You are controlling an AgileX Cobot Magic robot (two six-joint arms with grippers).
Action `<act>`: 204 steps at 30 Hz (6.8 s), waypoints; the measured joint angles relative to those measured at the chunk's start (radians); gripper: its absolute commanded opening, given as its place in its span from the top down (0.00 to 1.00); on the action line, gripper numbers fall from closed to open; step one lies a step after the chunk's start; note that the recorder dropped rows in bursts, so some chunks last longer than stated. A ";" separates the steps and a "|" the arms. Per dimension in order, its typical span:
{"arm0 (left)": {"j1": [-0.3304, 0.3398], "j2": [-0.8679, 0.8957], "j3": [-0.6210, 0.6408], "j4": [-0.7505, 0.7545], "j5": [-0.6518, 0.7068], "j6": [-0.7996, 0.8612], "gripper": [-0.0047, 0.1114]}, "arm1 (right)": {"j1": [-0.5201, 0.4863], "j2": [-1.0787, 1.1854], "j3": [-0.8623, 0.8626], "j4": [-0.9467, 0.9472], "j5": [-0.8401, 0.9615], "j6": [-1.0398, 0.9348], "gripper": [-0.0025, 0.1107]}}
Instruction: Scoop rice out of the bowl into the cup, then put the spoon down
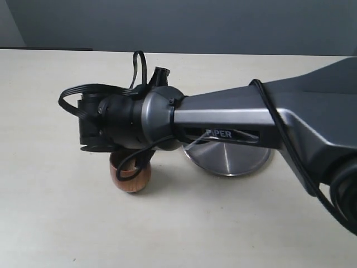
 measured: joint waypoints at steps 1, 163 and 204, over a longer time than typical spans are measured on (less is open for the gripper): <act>0.000 0.000 0.000 0.000 0.000 0.000 0.96 | 0.000 0.000 0.000 0.005 0.000 0.015 0.98; 0.000 0.000 0.000 0.000 0.000 0.000 0.96 | 0.032 -0.607 0.562 0.402 -0.262 -0.073 0.98; 0.000 0.000 0.000 0.000 0.000 0.000 0.96 | 0.032 -0.607 0.562 0.307 -0.260 -0.220 0.98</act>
